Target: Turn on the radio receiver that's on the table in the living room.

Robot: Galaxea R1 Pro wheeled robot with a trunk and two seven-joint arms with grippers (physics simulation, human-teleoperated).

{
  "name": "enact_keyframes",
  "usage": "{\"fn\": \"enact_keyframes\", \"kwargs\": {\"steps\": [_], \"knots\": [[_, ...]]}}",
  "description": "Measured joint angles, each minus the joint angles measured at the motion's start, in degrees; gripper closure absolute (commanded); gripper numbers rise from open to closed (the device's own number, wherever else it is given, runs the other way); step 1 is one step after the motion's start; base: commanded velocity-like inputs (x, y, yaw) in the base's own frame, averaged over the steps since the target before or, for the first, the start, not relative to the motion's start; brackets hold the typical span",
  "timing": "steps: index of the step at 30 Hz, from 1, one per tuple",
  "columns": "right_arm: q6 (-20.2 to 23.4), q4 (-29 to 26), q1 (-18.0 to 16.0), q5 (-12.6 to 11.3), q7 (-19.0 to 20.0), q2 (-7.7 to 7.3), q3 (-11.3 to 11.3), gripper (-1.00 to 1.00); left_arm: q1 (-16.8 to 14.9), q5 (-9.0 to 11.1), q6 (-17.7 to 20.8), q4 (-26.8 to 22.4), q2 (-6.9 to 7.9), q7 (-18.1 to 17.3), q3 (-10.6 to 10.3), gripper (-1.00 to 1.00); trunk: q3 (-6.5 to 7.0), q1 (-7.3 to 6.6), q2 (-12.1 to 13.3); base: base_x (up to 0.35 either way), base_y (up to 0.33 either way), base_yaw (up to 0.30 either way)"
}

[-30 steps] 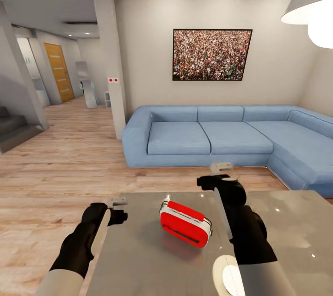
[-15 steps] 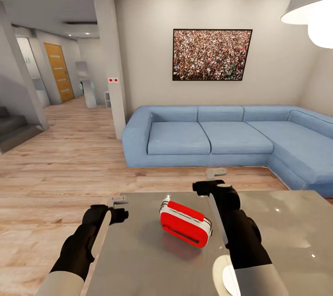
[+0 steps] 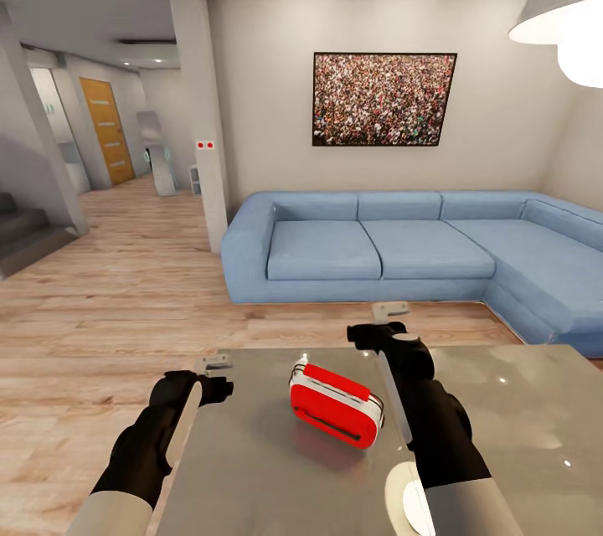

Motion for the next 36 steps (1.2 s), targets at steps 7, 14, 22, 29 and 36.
{"fn": "enact_keyframes", "kwargs": {"steps": [7, 14, 22, 29, 36], "knots": [[0.00, 0.02, 0.01, 0.00, 1.03, -0.07, -0.07, -1.00, 0.00, 0.00, 0.00, 0.00, 0.00, 0.00, 0.00, -1.00, 0.00, 0.00, 0.00, 0.000, 0.000, 0.000], [-0.01, 0.06, 0.00, -0.20, 1.20, -0.09, -0.05, -1.00, 0.00, 0.00, 0.00, 0.00, 0.00, 0.00, 0.00, -1.00, 0.00, 0.00, 0.00, 0.000, 0.000, 0.000], [0.03, 0.11, 0.00, -0.32, 1.18, -0.02, -0.01, -1.00, 0.00, 0.00, 0.00, 0.00, 0.00, 0.00, 0.00, -1.00, 0.00, 0.00, 0.00, 0.000, 0.000, 0.000], [0.08, 0.11, 0.00, -0.35, 1.18, -0.01, 0.00, -1.00, 0.00, 0.00, 0.00, 0.00, 0.00, 0.00, 0.00, -1.00, 0.00, 0.00, 0.00, 0.000, 0.000, 0.000], [0.08, 0.11, 0.00, -0.35, 1.11, -0.01, 0.00, -1.00, 0.00, 0.00, 0.00, 0.00, 0.00, 0.00, 0.00, -1.00, 0.00, 0.00, 0.00, 0.000, 0.000, 0.000]]}}
